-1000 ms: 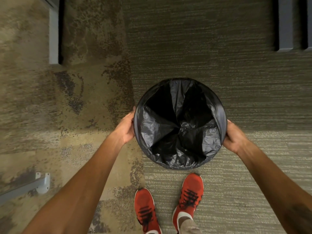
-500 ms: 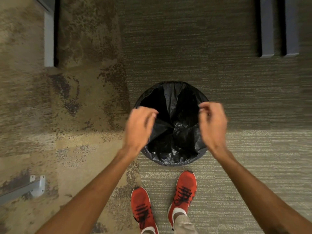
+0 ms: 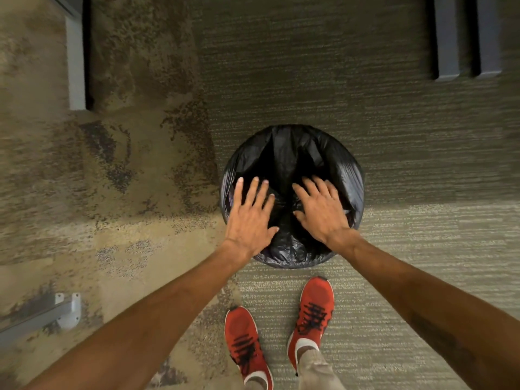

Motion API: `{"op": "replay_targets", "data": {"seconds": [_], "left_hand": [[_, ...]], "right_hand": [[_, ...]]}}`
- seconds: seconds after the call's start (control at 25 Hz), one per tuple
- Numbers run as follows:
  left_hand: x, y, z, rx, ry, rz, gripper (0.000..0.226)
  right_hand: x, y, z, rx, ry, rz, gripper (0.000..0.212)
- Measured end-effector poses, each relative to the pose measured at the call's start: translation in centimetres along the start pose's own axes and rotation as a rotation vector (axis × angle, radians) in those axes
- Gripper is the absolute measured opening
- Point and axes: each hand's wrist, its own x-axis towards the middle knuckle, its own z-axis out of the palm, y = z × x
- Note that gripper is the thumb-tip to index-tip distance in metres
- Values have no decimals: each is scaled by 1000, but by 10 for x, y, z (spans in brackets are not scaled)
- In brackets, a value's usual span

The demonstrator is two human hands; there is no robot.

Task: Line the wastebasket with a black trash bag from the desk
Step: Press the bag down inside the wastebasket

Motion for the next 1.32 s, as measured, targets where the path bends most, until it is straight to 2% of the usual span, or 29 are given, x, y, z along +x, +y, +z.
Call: {"op": "replay_targets", "data": {"seconds": [0.08, 0.2, 0.28, 0.36, 0.44, 0.52, 0.6, 0.68, 0.72, 0.8, 0.92, 1.12, 1.32], "left_hand": [[5, 6, -3, -33, 79, -31, 84], [15, -8, 1, -108, -1, -98, 83], [8, -19, 3, -244, 96, -55, 74], [-12, -29, 2, -457, 325, -86, 62], [-37, -31, -1, -807, 440, -291, 62], [-59, -17, -4, -1249, 353, -638, 73], [-70, 12, 3, -1720, 166, -933, 83], [-77, 36, 10, -2014, 34, -1003, 84], [-77, 43, 14, -2108, -7, -1015, 80], [-72, 46, 16, -2200, -5, -1073, 61], [-71, 36, 7, -2231, 51, -1129, 49], [-91, -13, 5, -2237, 106, -1213, 68], [-123, -90, 26, -2226, 290, -1256, 66]], "right_hand": [[4, -3, -1, 20, 106, -29, 71], [23, 16, -13, 113, -33, -17, 66], [23, 31, -27, 285, -109, -48, 52], [3, 37, -43, 515, 36, -25, 38], [-35, 35, -54, 662, 285, 148, 34], [-75, 32, -49, 807, 376, 464, 42], [-103, 29, -35, 1203, 244, 741, 56], [-114, 22, -18, 1582, 131, 835, 50], [-115, 18, -15, 1640, 95, 825, 41], [-113, 11, -12, 1653, 108, 809, 31], [-106, 2, -13, 1704, 170, 799, 35], [-90, -42, -33, 1686, 206, 738, 29], [-44, -133, -51, 1669, 185, 653, 31]]}}
